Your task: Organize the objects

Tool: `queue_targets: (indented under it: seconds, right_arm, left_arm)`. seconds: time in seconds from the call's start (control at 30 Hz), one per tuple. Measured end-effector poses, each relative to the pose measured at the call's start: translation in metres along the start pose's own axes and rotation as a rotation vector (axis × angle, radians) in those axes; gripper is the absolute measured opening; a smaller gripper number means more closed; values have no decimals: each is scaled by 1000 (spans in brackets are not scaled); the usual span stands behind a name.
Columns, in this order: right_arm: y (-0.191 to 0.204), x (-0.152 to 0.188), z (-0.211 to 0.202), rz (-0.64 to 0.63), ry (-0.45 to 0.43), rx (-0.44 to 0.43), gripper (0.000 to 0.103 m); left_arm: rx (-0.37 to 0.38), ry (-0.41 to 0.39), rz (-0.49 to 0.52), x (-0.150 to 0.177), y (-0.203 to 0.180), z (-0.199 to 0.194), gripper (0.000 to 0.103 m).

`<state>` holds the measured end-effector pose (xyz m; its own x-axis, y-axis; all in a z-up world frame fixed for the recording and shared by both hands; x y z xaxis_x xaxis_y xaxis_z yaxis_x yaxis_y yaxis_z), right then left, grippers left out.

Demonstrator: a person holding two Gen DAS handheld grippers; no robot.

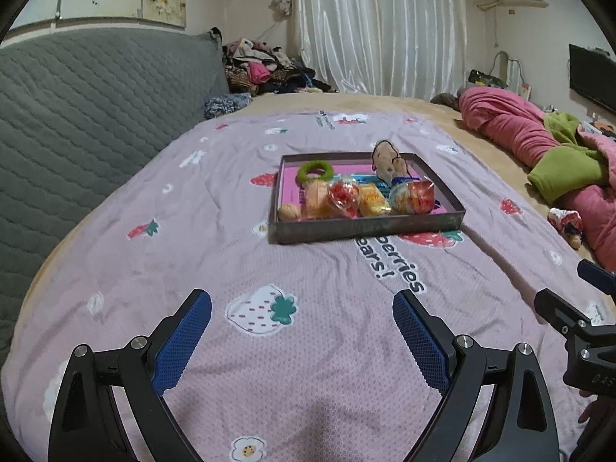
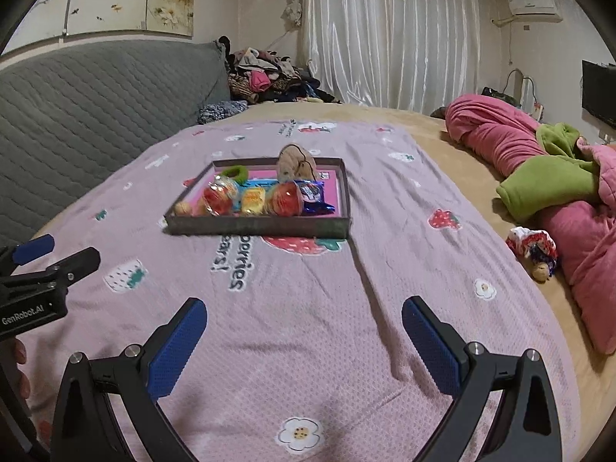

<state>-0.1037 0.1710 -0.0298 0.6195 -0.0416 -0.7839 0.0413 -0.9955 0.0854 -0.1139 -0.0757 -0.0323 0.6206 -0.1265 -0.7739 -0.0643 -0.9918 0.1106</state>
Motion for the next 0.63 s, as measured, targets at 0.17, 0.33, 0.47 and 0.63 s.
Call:
queue_targets:
  seconds: [0.17,0.33,0.47,0.63]
  right_arm:
    - [0,7,6,-24,1,12,102]
    - [3,11,11,-38,2,16,102]
    - [1,15,16,-25,11,18,102]
    - [-1,18,21,-27,25,24,102]
  left_arm:
    - [-45,23,7,12,-1,12,96]
    - [-90,11,22,17,-2,17,96]
    - [-87,3,23,18,-2,20,96]
    - [-66,-8,17,19,-2,22,96]
Point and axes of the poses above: each gripper's, at about its wrist camera, not at the fingertips, and z roughly the way its jaws point, y to its left, x to its underside, the point moved 5 cm from there along z, roughly the way its jaws point, and after that the axes turned 6 degrees about z, right-handed, at the moved point
